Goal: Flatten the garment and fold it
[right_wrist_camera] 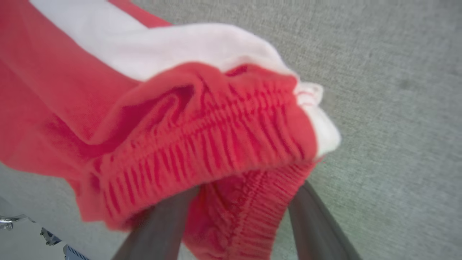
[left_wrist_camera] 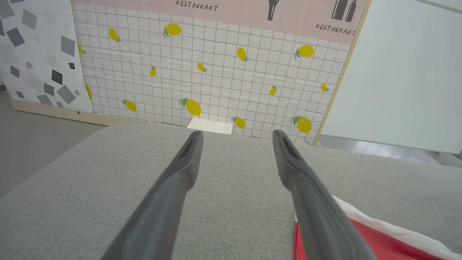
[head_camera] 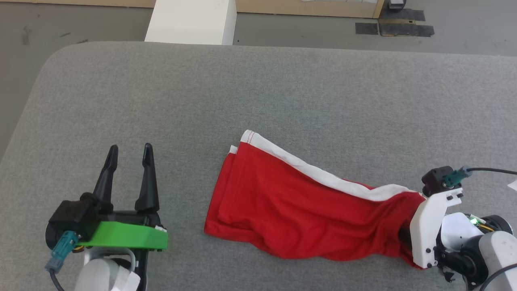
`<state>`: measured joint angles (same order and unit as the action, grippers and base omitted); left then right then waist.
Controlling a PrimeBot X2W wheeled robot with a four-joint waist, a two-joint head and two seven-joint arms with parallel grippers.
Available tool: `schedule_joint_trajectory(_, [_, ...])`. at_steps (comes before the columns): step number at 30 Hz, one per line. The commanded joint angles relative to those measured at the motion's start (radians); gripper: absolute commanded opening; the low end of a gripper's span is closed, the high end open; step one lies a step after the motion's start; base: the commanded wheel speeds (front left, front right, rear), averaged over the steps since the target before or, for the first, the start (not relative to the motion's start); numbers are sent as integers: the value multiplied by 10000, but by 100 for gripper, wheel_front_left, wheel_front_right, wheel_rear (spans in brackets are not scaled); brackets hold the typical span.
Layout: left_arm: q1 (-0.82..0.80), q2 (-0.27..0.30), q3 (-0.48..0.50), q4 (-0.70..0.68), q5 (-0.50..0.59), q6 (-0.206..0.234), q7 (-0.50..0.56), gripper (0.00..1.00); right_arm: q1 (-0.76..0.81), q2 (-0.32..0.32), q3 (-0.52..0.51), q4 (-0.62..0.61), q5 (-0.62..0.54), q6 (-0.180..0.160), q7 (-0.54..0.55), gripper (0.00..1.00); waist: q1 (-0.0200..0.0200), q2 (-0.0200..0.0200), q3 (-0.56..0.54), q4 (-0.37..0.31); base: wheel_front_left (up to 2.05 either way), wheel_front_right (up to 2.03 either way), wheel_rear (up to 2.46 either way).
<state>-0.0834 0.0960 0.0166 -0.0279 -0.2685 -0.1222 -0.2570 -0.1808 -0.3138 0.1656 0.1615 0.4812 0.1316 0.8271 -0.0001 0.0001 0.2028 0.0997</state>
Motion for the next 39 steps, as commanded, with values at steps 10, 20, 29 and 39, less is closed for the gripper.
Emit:
schedule_joint_trajectory(10, [198, -159, 16, 19, 220, -80, -47, 100, -59, -184, -2, 519, 197, -9, 50, 0, 1, -1, -177, -125, 0, 0, 0])
schedule_joint_trajectory(20, [266, -44, -182, 298, 194, -83, -47, 100, -141, -1240, -1788, 871, -167, -9, 492, 0, 1, -1, -291, -218, 0, 0, 0])
schedule_joint_trajectory(29, [224, 56, -270, 867, 76, -83, -47, 100, -466, -1634, -3127, 1163, -1333, -9, 1170, 0, 1, -1, -252, -267, 0, 0, 0])
schedule_joint_trajectory(39, [221, 55, -115, 1425, 118, -84, -47, 100, -589, -2175, -2028, 137, -1520, -9, 2626, 0, 1, -1, -606, -313, 0, 0, 0])
